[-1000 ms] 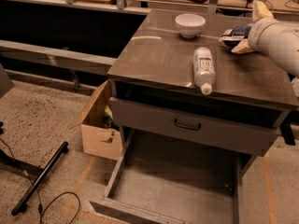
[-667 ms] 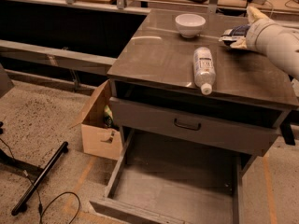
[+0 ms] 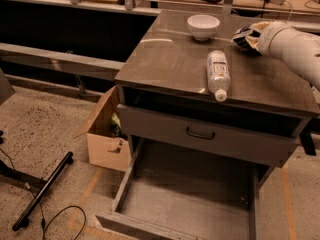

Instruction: Place blue chip bag into middle drawer

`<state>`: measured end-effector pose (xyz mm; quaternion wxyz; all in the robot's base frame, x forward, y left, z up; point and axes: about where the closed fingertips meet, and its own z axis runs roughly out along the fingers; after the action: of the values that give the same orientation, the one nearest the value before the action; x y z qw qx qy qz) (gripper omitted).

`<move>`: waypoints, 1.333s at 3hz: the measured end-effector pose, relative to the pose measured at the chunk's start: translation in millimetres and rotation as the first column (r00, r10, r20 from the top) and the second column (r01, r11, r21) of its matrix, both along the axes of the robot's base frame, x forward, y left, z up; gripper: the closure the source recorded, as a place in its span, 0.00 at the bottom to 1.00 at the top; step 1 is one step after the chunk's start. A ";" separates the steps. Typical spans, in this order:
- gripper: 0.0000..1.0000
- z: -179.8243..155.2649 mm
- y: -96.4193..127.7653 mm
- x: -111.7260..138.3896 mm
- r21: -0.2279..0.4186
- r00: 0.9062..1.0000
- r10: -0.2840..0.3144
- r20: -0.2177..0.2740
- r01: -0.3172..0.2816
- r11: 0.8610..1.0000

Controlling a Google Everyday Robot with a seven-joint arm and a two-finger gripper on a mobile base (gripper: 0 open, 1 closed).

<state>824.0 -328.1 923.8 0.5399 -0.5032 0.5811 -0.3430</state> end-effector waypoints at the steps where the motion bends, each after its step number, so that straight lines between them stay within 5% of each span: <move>1: 0.98 0.3 3.8 -0.5 0.000 1.000 0.017 0.002 -0.017 1.000; 3: 1.00 21.6 -26.4 -27.9 0.008 0.997 -0.073 -0.037 0.073 0.997; 4: 1.00 35.7 -50.1 -63.8 0.023 0.983 -0.150 -0.109 0.153 0.988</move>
Offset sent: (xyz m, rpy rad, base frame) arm -0.0132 -0.0152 0.0122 -0.0023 0.0048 -0.0419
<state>760.2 -378.2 959.5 0.4882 -0.4667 0.6510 -0.3466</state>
